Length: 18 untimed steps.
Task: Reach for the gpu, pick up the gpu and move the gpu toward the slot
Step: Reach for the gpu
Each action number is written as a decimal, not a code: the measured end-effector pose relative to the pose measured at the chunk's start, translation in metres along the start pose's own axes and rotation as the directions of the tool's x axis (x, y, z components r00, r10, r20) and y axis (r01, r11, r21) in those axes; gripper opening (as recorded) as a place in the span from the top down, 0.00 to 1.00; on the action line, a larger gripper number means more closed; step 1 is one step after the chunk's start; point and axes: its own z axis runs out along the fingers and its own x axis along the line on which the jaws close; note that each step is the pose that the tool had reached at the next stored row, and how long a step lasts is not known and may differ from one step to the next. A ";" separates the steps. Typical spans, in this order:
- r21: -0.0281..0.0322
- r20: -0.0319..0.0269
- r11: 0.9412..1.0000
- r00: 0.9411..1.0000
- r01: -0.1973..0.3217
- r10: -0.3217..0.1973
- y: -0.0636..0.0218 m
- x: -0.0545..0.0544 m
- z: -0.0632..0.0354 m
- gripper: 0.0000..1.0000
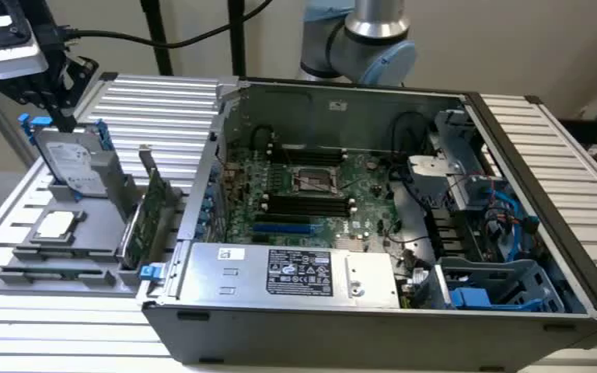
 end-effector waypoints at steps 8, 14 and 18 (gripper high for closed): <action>0.000 0.000 1.000 1.000 0.000 0.000 0.0000 0.000 0.0000 0.89; 0.000 0.000 1.000 1.000 0.000 0.000 -0.0035 -0.005 -0.0001 0.89; 0.000 -0.001 1.000 1.000 0.000 0.000 -0.0126 -0.020 -0.0004 0.89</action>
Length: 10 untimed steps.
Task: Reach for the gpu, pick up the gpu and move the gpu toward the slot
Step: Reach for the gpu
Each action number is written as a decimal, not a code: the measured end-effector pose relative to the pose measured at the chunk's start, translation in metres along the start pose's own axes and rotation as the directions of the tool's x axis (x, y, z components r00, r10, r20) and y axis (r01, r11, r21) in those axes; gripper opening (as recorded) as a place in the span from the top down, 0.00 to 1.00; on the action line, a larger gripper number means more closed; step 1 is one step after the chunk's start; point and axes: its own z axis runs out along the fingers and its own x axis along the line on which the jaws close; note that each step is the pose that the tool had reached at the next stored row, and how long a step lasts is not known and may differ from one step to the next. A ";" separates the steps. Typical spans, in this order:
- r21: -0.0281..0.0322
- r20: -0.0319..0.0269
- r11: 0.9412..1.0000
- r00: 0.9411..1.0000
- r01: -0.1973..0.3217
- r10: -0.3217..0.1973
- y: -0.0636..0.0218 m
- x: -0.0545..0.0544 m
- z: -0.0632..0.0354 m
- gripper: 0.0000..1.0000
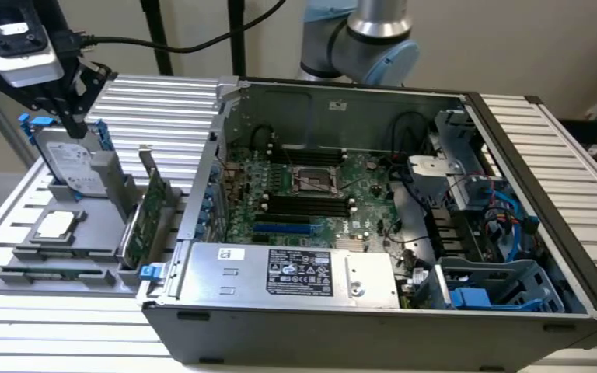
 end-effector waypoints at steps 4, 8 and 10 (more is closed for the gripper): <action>0.000 0.000 1.000 1.000 0.000 0.000 -0.0086 -0.015 0.0006 0.89; 0.000 0.000 1.000 1.000 0.000 0.000 -0.0154 -0.030 0.0028 0.89; 0.000 0.000 1.000 1.000 0.000 0.000 -0.0183 -0.037 0.0041 0.89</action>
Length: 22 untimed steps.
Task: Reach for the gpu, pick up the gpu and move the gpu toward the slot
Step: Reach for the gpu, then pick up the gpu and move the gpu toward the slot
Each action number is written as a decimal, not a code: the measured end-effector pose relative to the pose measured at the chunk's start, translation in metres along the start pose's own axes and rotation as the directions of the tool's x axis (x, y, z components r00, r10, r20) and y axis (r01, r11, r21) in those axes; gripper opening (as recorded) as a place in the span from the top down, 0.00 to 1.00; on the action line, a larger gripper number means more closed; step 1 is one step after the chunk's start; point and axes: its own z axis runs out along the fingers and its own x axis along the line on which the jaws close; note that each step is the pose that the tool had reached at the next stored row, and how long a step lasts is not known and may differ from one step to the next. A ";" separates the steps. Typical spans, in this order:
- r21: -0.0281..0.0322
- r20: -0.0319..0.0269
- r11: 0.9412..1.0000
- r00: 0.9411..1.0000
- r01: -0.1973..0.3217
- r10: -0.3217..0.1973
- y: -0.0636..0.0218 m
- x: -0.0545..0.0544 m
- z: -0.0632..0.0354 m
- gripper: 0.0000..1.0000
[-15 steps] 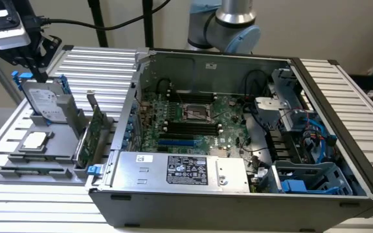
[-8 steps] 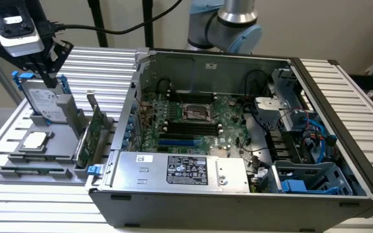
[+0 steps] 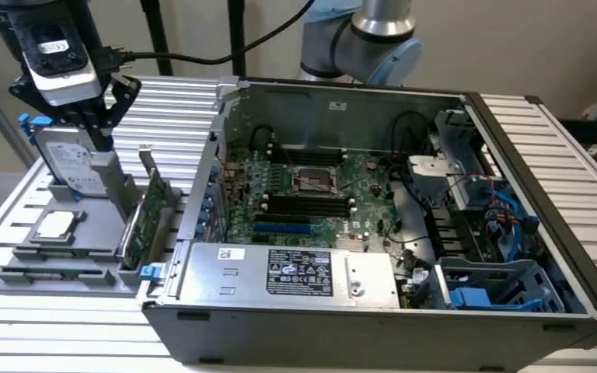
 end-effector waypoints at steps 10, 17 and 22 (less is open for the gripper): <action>0.001 0.000 1.000 1.000 0.000 0.000 -0.0064 -0.013 0.0030 0.89; 0.001 0.000 1.000 1.000 0.000 0.000 -0.0064 -0.013 0.0031 0.89; 0.001 0.000 1.000 1.000 0.000 0.000 -0.0064 -0.013 0.0031 0.82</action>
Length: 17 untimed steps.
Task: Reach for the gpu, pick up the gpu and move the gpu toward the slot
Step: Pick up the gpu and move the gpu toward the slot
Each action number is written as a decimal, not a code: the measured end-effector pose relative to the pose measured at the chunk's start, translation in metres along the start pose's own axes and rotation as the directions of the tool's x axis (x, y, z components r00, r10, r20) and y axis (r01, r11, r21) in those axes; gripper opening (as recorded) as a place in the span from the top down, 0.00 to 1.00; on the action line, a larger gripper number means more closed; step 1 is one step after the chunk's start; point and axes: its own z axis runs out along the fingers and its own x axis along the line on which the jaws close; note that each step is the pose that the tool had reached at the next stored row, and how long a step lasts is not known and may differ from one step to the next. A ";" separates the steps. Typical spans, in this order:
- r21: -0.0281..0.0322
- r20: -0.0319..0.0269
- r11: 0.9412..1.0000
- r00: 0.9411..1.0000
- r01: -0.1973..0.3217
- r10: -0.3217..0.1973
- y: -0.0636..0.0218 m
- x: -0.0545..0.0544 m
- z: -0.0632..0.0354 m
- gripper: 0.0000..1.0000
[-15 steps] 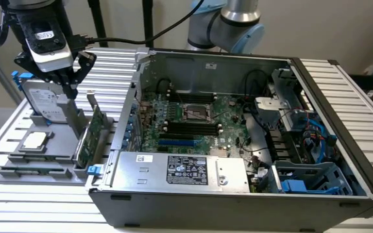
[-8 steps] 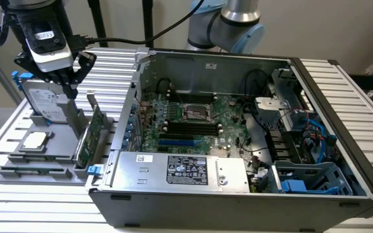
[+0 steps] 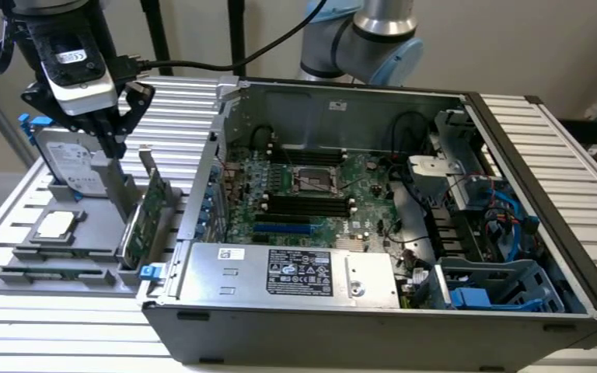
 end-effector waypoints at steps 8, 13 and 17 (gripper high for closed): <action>0.000 0.000 1.000 1.000 0.000 0.000 -0.0001 0.000 0.0020 0.52; 0.000 0.002 1.000 1.000 -0.007 0.007 -0.0006 0.001 0.0111 0.52; 0.000 0.006 1.000 1.000 -0.015 0.015 -0.0022 0.002 0.0182 0.52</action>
